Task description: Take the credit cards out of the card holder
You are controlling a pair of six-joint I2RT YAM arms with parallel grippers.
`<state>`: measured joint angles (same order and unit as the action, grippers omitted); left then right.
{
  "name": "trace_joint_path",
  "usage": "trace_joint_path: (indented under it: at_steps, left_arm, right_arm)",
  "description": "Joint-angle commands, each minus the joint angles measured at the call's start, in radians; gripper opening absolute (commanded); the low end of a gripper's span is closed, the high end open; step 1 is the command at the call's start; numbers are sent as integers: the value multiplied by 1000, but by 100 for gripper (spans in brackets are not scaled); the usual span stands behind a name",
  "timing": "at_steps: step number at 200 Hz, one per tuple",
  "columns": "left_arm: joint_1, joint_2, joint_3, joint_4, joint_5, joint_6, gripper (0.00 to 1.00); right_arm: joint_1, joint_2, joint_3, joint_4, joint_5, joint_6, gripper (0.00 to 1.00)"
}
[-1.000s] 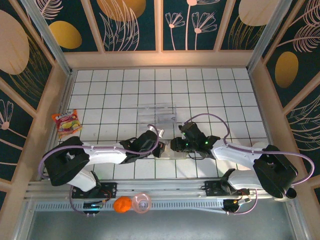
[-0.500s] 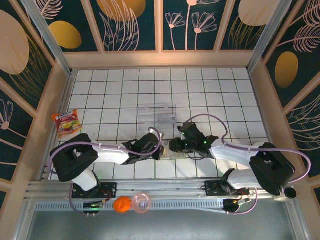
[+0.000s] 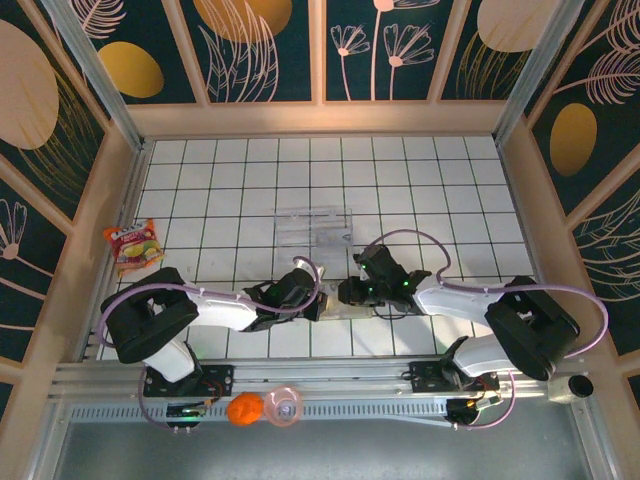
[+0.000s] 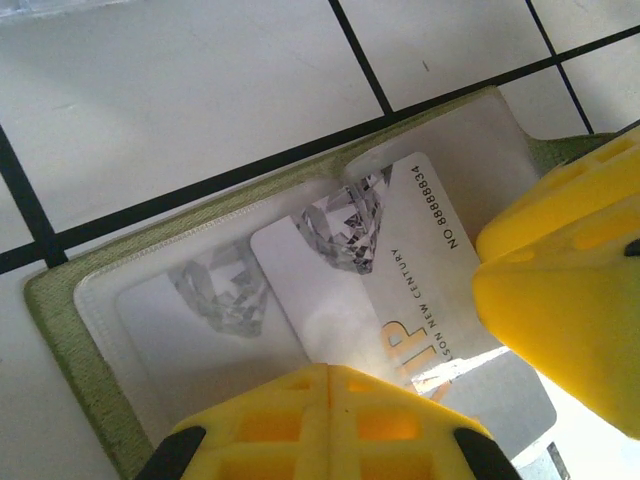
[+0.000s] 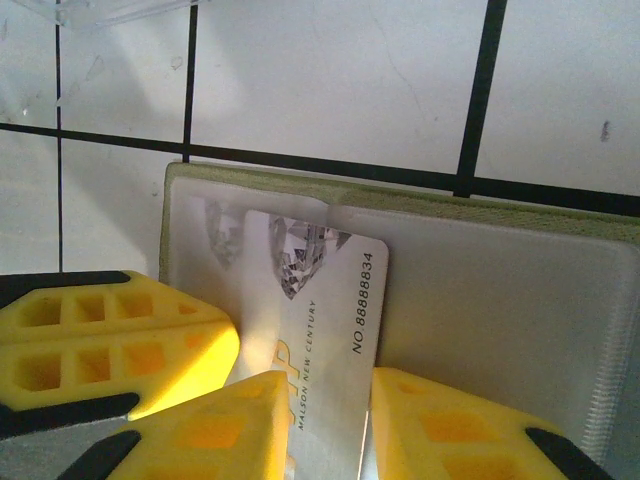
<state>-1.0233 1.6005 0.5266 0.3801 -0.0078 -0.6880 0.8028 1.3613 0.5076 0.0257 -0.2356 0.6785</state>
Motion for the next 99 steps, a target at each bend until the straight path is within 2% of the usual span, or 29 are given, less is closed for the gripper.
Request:
trace_joint_path:
  at_steps: [1, 34, 60, 99]
  left_arm:
    - [-1, 40, -30, -25, 11, -21, 0]
    - [-1, 47, -42, -12, 25, -32, 0]
    - [-1, 42, -45, -11, 32, -34, 0]
    - [-1, 16, -49, -24, 24, -42, 0]
  right_arm:
    - [-10, 5, -8, -7, 14, -7, 28]
    - [-10, 43, -12, 9, 2, -4, 28]
    - [-11, 47, -24, 34, -18, -4, 23]
    - [-19, -25, -35, 1, 27, 0, 4]
